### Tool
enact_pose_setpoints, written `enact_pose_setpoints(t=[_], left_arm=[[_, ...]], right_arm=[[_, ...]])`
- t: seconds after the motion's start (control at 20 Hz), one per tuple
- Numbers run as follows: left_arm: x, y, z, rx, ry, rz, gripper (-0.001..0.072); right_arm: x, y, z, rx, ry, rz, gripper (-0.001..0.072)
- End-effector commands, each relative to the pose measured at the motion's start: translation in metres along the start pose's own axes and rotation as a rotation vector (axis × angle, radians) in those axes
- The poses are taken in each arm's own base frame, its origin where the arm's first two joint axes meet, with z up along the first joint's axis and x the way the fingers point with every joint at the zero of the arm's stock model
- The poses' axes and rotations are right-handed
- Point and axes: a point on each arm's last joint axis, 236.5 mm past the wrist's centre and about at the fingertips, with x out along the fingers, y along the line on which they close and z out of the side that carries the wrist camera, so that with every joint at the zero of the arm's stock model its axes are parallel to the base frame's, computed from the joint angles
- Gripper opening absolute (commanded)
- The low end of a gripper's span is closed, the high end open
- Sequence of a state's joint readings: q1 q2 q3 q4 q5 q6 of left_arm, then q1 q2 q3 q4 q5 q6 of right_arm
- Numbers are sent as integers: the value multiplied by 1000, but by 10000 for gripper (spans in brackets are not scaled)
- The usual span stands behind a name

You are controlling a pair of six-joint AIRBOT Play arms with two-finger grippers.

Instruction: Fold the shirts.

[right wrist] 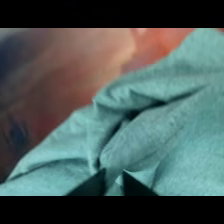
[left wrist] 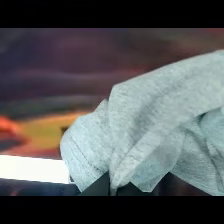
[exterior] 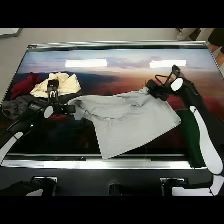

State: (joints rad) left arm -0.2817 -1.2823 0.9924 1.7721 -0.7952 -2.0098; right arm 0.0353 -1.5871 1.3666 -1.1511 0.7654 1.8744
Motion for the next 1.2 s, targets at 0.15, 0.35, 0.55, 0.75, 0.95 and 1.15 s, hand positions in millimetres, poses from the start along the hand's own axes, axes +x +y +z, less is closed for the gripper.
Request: enact_pose_setpoints(t=[0.15, 0.35, 0.55, 0.75, 0.95, 1.15], left_arm=[[10, 2, -15, 83, 58, 0, 37], [8, 11, -36, 160, 150, 30, 37], [6, 16, -48, 160, 201, 47, 37], [5, 17, -51, 161, 217, 52, 37], [5, 17, -51, 161, 216, 51, 37], [5, 17, -51, 161, 213, 50, 37]], right_arm=[[-63, -9, -68, -411, 400, -37, 664], [-136, -28, -141, -367, 669, -95, 663], [-114, -73, -250, -166, 746, -124, 665], [-72, -77, -286, 91, 674, -36, 662], [-66, -60, -289, 168, 668, 42, 661], [-69, -67, -294, 143, 688, 20, 662]])
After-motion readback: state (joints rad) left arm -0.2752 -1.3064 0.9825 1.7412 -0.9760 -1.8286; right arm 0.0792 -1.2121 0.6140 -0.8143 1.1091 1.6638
